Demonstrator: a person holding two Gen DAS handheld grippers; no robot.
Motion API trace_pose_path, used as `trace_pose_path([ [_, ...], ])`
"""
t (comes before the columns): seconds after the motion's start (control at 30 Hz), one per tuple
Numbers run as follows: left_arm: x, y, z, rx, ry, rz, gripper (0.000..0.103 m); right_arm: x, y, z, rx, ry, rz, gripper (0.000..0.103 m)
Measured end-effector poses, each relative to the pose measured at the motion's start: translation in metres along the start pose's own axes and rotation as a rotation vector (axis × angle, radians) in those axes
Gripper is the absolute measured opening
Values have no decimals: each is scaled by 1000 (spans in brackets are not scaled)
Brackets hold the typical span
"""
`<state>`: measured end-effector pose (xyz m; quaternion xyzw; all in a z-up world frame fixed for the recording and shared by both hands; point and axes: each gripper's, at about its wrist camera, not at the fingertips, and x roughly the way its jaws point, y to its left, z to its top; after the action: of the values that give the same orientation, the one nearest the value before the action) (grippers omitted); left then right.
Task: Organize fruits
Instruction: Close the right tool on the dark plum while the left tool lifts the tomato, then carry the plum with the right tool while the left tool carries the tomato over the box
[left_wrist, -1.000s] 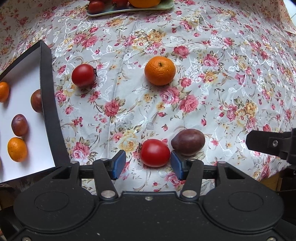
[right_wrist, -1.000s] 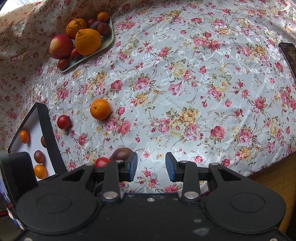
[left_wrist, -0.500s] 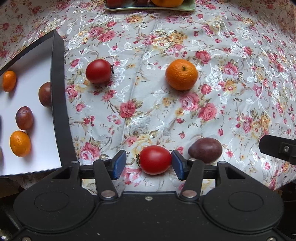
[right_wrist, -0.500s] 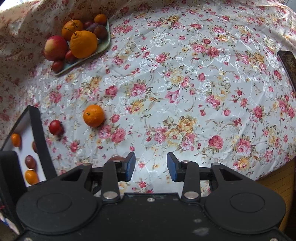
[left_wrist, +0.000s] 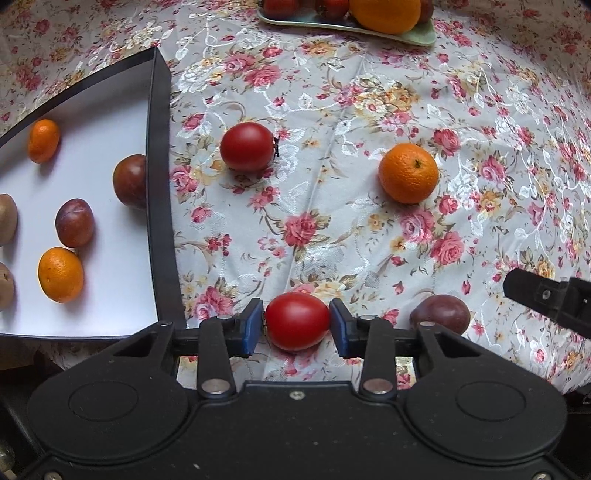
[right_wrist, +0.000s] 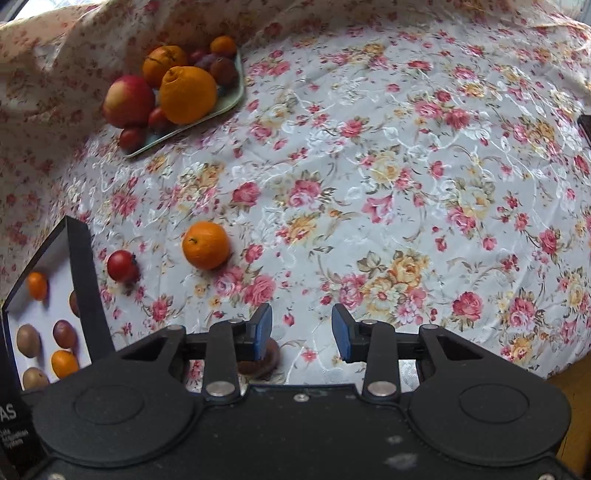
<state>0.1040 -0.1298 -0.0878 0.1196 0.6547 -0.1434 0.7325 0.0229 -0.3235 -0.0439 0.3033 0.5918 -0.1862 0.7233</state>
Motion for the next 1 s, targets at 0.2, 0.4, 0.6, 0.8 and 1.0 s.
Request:
trace_pose_path([
  [0.2,-19,17,4,-30,-47,-9,47,-5,35,-1,-110,-13,6,39],
  [0.4,-42,20,7,-79,-144,29,47,5,43,-2,-106,29,16,39],
  [0.6,-54,40,13,-146,-162,0,47,20,50,-6,-117,74,5,38],
  [0.8,-58,50,12,-165,-157,-10,47,34,59,-10,-148,95,-53,44],
  [1.0,-61,59,12,-187,-156,-19,47,46,68,-13,-170,133,-70,46],
])
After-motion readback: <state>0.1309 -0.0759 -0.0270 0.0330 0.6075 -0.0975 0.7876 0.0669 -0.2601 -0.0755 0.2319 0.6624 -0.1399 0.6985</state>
